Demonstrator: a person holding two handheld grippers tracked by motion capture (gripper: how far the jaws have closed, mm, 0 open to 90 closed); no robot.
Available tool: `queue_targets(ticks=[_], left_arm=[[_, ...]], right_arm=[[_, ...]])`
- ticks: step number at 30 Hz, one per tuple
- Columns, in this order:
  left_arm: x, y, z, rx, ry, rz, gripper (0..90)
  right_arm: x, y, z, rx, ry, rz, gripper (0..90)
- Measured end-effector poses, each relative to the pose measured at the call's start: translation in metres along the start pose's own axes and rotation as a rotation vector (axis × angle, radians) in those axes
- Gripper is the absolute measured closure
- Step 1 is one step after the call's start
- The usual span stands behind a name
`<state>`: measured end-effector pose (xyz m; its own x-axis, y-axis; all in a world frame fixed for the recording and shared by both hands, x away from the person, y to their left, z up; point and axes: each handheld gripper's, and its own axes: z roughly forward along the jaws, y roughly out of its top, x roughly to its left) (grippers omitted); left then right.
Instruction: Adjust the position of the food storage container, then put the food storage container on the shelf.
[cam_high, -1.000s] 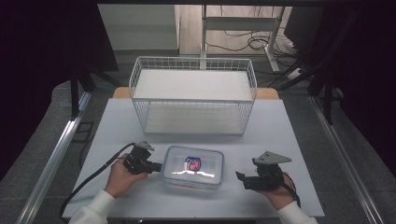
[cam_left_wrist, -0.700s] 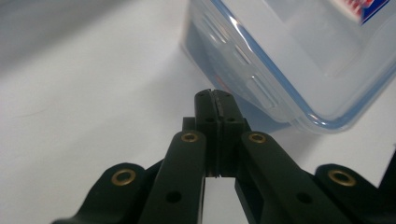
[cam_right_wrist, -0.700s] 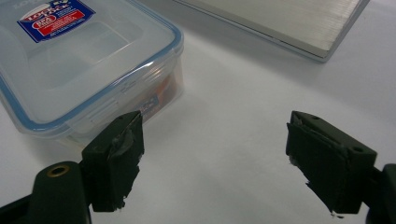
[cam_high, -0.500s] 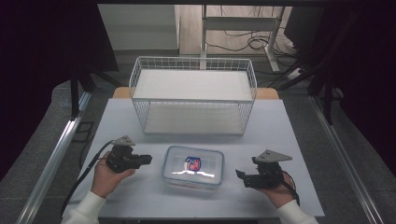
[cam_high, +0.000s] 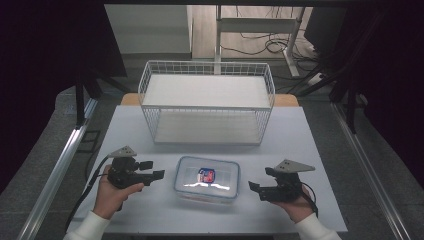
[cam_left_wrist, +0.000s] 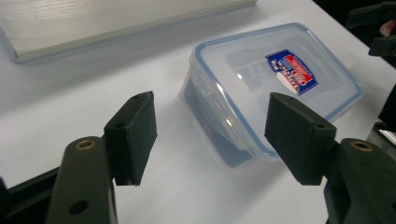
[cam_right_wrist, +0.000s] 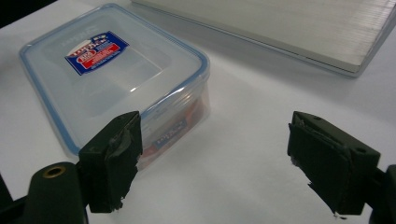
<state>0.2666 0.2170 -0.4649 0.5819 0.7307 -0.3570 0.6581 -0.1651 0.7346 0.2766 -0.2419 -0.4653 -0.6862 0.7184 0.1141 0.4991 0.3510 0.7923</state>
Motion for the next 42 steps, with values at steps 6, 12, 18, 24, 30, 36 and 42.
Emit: queue_targets(ticks=[6, 12, 18, 24, 30, 36, 42], left_arm=[[0.003, 0.001, 0.008, 0.002, -0.02, -0.022, 25.3], [0.009, 0.006, 0.02, 0.012, -0.082, -0.075, 20.4], [0.012, 0.015, 0.029, 0.01, -0.112, -0.084, 19.7], [0.012, 0.013, 0.033, 0.025, -0.11, -0.076, 19.8], [0.01, 0.012, 0.034, 0.028, -0.112, -0.078, 19.5], [0.013, 0.013, 0.041, 0.038, -0.144, -0.104, 18.8], [0.019, 0.015, 0.048, 0.043, -0.183, -0.137, 18.7]], right_arm=[[0.0, 0.002, 0.0, -0.017, 0.004, 0.063, 17.6], [0.0, 0.003, 0.009, -0.004, 0.052, 0.137, 17.6], [0.002, 0.004, 0.016, 0.015, 0.074, 0.15, 17.5], [0.001, 0.001, 0.018, 0.034, 0.067, 0.145, 17.2], [0.001, 0.005, 0.023, 0.031, 0.092, 0.175, 16.7], [0.002, 0.006, 0.028, 0.034, 0.114, 0.196, 15.2], [0.001, 0.006, 0.033, 0.028, 0.146, 0.252, 14.5]])
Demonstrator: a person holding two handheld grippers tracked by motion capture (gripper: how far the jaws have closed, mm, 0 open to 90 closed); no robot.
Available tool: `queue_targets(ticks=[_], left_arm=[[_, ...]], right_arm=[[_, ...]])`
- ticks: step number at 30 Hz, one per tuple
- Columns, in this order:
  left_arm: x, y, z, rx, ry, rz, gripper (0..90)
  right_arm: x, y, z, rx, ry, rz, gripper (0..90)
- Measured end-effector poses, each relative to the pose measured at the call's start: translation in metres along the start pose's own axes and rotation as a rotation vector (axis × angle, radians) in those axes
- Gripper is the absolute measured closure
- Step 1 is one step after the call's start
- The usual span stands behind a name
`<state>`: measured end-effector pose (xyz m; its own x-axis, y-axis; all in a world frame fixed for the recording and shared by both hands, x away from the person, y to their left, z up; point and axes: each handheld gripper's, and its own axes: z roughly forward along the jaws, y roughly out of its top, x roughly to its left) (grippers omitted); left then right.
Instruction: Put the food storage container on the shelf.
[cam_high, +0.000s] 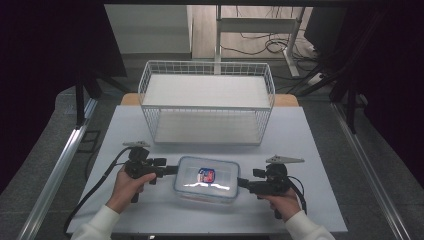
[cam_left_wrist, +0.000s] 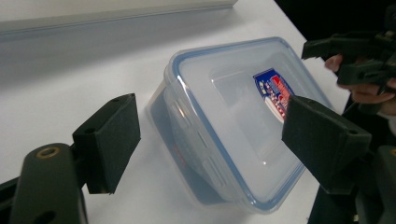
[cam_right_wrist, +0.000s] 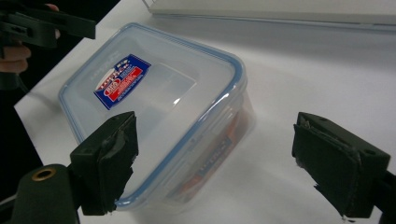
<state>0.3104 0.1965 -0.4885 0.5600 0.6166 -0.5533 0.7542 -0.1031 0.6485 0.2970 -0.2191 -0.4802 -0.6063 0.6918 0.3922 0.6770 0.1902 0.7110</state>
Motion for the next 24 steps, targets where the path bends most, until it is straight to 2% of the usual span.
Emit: queue_targets(ticks=[4, 5, 10, 14, 17, 18, 23, 24], left_arm=[[0.003, 0.0, 0.004, 0.016, -0.002, 0.002, 18.2], [0.005, -0.001, 0.007, 0.033, -0.004, 0.004, 18.1], [0.006, -0.003, 0.016, 0.063, -0.039, -0.018, 17.7], [0.008, -0.005, 0.021, 0.084, -0.045, -0.028, 17.4], [0.009, -0.005, 0.023, 0.093, -0.063, -0.038, 17.5], [0.011, -0.006, 0.027, 0.107, -0.082, -0.052, 17.5], [0.013, -0.008, 0.034, 0.119, -0.1, -0.068, 19.5], [0.014, -0.009, 0.036, 0.122, -0.122, -0.079, 20.1]], right_arm=[[0.0, 0.0, 0.004, 0.002, 0.026, 0.034, 14.2], [0.001, 0.0, 0.005, 0.002, 0.029, 0.041, 14.0], [0.004, -0.003, 0.005, 0.008, 0.023, 0.034, 13.5], [0.003, -0.006, 0.004, 0.015, 0.023, 0.04, 13.5], [0.002, -0.007, 0.005, 0.017, 0.026, 0.044, 13.4], [0.002, -0.007, 0.006, 0.02, 0.029, 0.046, 13.1], [0.001, -0.009, 0.011, 0.022, 0.042, 0.057, 12.0], [0.0, -0.01, 0.013, 0.021, 0.044, 0.062, 11.9]])
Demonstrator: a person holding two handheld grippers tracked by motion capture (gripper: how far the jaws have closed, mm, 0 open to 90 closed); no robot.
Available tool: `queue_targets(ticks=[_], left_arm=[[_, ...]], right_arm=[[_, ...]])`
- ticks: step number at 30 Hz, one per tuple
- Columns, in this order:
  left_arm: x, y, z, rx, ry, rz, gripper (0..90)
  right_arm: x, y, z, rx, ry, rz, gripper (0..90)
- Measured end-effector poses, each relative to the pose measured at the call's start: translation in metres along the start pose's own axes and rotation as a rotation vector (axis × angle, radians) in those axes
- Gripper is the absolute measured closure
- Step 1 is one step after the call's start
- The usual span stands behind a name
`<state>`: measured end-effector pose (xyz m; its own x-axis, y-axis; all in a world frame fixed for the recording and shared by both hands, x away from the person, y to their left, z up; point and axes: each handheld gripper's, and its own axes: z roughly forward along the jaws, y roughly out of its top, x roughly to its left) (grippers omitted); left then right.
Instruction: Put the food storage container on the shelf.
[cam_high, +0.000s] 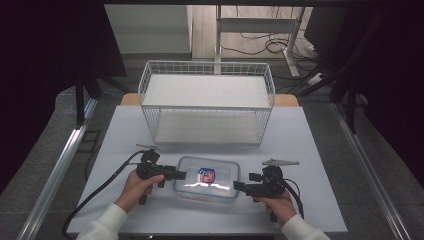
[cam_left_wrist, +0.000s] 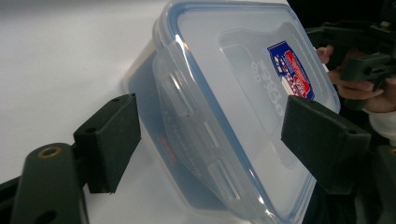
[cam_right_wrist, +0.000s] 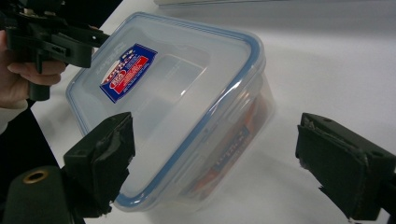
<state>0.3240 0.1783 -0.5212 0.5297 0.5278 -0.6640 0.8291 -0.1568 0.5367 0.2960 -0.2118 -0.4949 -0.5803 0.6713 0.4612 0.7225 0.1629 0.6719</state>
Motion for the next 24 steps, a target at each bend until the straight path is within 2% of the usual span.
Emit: queue_targets(ticks=[4, 9, 10, 11, 13, 15, 18, 22, 24], left_arm=[[0.002, -0.001, 0.004, 0.018, -0.03, -0.013, 21.7], [0.001, -0.002, 0.003, 0.022, -0.042, -0.011, 24.6], [0.002, -0.002, 0.003, 0.018, -0.044, -0.015, 25.3], [0.002, -0.002, 0.003, 0.018, -0.044, -0.015, 26.3], [0.001, -0.003, 0.0, -0.001, -0.039, -0.022, 30.2], [0.001, -0.003, -0.001, 0.0, -0.035, -0.035, 31.9], [0.0, -0.003, -0.002, -0.002, -0.034, -0.051, 33.6], [-0.001, -0.003, -0.005, -0.004, -0.032, -0.045, 36.0], [-0.006, -0.004, -0.009, -0.02, -0.016, -0.037, 38.9]], right_arm=[[-0.002, 0.0, 0.009, 0.015, 0.022, 0.036, 11.9], [-0.001, -0.001, 0.015, 0.025, 0.041, 0.071, 13.3], [-0.002, -0.001, 0.017, 0.032, 0.064, 0.103, 14.9], [-0.002, -0.001, 0.017, 0.032, 0.064, 0.103, 14.9], [-0.001, -0.002, 0.02, 0.046, 0.099, 0.147, 23.4], [0.0, -0.002, 0.022, 0.054, 0.098, 0.157, 25.0], [-0.001, -0.001, 0.017, 0.041, 0.098, 0.174, 33.7], [-0.002, 0.0, 0.015, 0.038, 0.106, 0.193, 37.5], [-0.001, 0.0, 0.011, 0.023, 0.109, 0.204, 43.0]])
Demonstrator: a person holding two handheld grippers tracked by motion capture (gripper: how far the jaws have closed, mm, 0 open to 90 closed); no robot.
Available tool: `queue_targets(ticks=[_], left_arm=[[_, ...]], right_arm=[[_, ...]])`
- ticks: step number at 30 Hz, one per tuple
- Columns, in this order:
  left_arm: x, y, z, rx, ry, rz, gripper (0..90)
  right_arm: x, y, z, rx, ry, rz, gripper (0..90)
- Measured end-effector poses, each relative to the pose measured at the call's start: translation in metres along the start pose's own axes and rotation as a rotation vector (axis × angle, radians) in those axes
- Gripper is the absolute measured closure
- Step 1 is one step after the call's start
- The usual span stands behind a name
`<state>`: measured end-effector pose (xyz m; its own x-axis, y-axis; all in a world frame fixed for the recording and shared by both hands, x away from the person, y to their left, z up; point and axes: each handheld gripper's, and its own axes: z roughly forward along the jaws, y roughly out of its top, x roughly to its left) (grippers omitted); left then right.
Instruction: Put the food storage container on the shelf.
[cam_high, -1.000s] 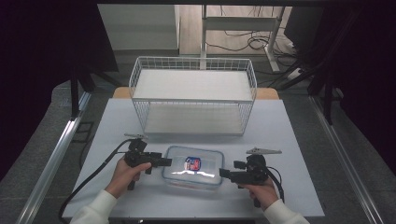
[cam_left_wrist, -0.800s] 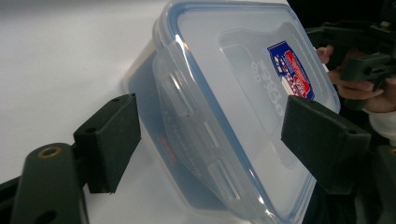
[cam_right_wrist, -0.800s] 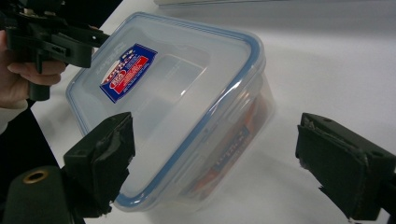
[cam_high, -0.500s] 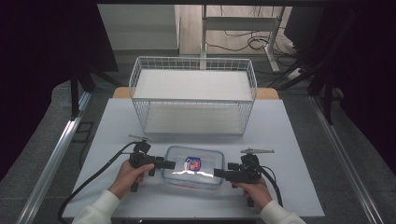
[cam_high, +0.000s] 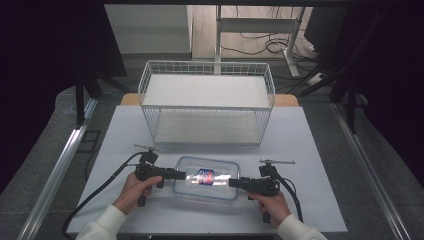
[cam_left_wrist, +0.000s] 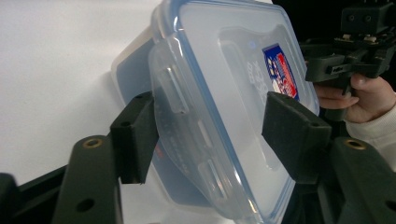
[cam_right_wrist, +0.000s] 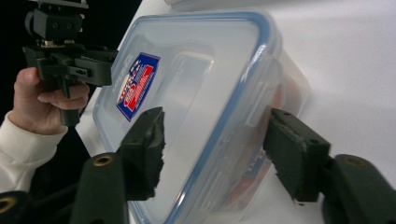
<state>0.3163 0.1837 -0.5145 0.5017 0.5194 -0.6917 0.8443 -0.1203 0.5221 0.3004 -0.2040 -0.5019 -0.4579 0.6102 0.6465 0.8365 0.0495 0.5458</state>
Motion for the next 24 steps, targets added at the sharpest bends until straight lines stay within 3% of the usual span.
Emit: queue_targets(ticks=[6, 11, 14, 24], left_arm=[[-0.011, -0.005, -0.007, -0.025, 0.022, 0.02, 42.8], [-0.017, -0.006, -0.012, -0.052, 0.009, 0.028, 49.1], [-0.019, -0.007, -0.012, -0.05, 0.018, 0.036, 48.6], [-0.026, -0.004, -0.015, -0.075, 0.025, 0.06, 49.0]], right_arm=[[0.006, -0.002, -0.005, -0.031, 0.001, 0.0, 49.4], [0.008, -0.001, -0.011, -0.046, 0.002, -0.003, 51.3], [0.012, 0.001, -0.014, -0.056, -0.01, -0.031, 51.7], [0.014, 0.004, -0.018, -0.077, -0.005, -0.043, 52.2]])
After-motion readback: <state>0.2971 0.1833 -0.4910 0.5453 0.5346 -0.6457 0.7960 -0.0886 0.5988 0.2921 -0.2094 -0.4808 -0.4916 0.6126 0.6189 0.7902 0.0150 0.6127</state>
